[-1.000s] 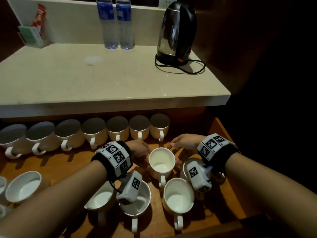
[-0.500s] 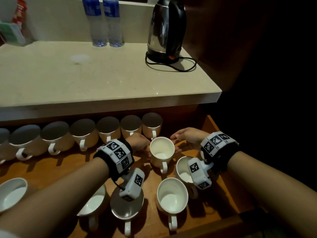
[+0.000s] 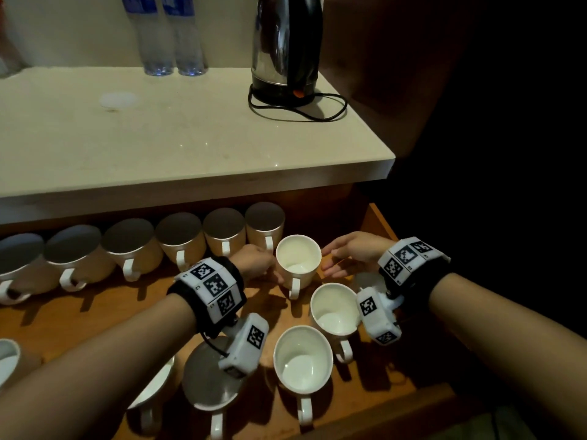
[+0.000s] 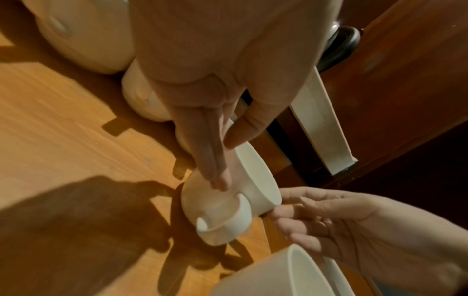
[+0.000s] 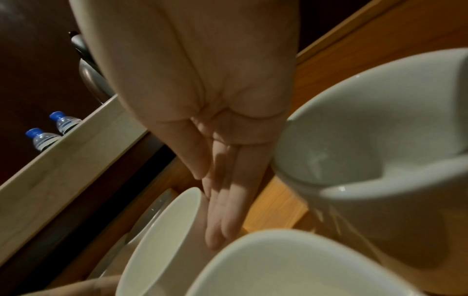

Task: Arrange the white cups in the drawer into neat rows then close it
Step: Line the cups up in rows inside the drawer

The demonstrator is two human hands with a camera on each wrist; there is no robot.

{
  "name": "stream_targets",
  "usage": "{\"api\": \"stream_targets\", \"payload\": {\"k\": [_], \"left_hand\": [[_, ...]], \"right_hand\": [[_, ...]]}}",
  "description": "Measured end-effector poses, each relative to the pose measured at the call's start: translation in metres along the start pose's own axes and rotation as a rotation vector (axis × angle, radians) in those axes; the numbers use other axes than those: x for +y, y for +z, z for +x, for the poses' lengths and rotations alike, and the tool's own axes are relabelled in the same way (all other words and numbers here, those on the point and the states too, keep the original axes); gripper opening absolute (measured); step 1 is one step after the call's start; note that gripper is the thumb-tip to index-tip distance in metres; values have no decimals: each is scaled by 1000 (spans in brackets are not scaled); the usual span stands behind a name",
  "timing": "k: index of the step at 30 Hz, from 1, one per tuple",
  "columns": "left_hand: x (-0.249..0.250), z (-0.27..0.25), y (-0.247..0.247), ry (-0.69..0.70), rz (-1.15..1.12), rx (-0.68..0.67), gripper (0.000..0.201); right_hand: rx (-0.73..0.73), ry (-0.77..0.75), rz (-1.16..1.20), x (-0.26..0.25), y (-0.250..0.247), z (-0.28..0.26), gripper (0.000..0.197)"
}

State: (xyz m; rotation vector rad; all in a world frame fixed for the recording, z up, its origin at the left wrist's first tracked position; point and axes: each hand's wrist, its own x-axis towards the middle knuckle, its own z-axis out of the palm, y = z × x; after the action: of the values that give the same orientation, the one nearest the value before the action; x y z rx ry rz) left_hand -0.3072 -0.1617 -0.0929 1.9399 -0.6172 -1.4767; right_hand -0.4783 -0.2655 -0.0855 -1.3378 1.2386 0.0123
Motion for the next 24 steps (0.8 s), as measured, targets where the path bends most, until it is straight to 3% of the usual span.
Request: {"api": "stream_targets", "payload": {"k": [4,13,20,24], "left_hand": [[3,1,4,2,-50,-9,17],[11,11,17,46,-72,18,22],[13,18,28,76,-214,2,17],[13,21,34,130,-237,-13,26]], "right_hand": [[-23,-26,31,2,-1,-1,31],[70,-83,102,5,-7,7,34],[130,-100,254,3,-5,13,35],[166,-103,331,1,-1,15,37]]}}
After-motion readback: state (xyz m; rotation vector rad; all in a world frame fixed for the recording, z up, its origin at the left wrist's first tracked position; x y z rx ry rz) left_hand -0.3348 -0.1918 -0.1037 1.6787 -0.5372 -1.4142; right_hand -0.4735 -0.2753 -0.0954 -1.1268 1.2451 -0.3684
